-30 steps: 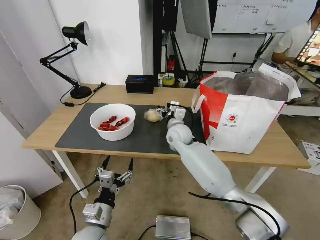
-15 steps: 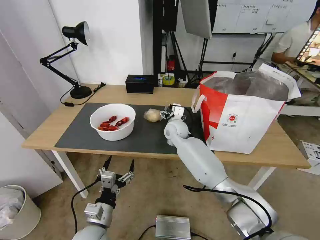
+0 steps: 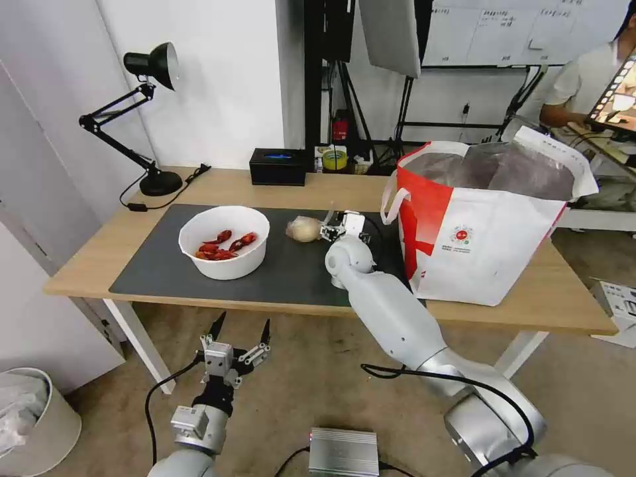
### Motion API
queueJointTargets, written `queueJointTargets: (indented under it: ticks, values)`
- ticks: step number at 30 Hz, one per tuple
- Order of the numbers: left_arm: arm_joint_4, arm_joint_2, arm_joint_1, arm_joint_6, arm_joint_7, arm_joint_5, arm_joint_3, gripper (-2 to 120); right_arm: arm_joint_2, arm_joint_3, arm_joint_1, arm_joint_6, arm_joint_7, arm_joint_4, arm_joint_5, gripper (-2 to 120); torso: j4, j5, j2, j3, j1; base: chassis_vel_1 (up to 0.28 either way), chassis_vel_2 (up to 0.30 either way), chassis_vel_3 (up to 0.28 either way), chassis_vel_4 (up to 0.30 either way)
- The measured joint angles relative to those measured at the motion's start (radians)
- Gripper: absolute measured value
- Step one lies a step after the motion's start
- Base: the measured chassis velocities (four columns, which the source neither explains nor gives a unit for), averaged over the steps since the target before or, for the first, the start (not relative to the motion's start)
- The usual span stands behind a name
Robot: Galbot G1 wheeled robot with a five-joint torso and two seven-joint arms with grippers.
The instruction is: Pick up the trash from the table and place it into the takeout bag.
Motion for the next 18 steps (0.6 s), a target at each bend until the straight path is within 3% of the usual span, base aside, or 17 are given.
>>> queueJointTargets:
  ticks: [2, 4, 6, 8, 11, 18]
  values:
    - [0.001, -0.003, 0.002, -0.003, 0.0, 0.005, 0.002, 100, 0.001, 0.004, -0.001, -0.01, 0.007, -0.002, -0.001, 82, 0.0, 0.0, 0.0, 0.0, 0.0, 0.0, 0.0, 0.0, 0.0]
    - [0.0, -0.003, 0.003, -0.004, 0.0, 0.006, 0.003, 100, 0.001, 0.004, -0.001, -0.011, 0.008, -0.001, -0.002, 81, 0.0, -0.0001, 0.0, 0.0, 0.0, 0.0, 0.0, 0.0, 0.0]
    - [-0.013, -0.009, 0.011, -0.007, 0.001, 0.015, 0.016, 100, 0.002, 0.018, -0.006, -0.017, 0.012, -0.004, -0.006, 68, -0.0001, -0.0001, 0.0, 0.0, 0.0, 0.0, 0.0, 0.0, 0.0]
    - [-0.015, -0.01, 0.013, -0.007, 0.001, 0.017, 0.019, 100, 0.002, 0.021, -0.007, -0.019, 0.013, -0.005, -0.006, 65, -0.0002, -0.0001, 0.0, 0.0, 0.0, 0.0, 0.0, 0.0, 0.0]
    - [-0.016, -0.015, 0.013, -0.007, 0.001, 0.021, 0.022, 100, 0.0, 0.024, -0.01, -0.026, 0.017, -0.003, -0.007, 49, -0.0006, -0.0003, 0.001, 0.0, 0.0, 0.0, 0.0, 0.0, 0.0]
    - [-0.014, -0.019, 0.015, -0.009, 0.001, 0.022, 0.022, 100, 0.0, 0.027, -0.017, -0.03, 0.02, -0.002, -0.007, 26, -0.0011, -0.0003, 0.0, 0.0, 0.0, 0.0, 0.0, 0.0, 0.0]
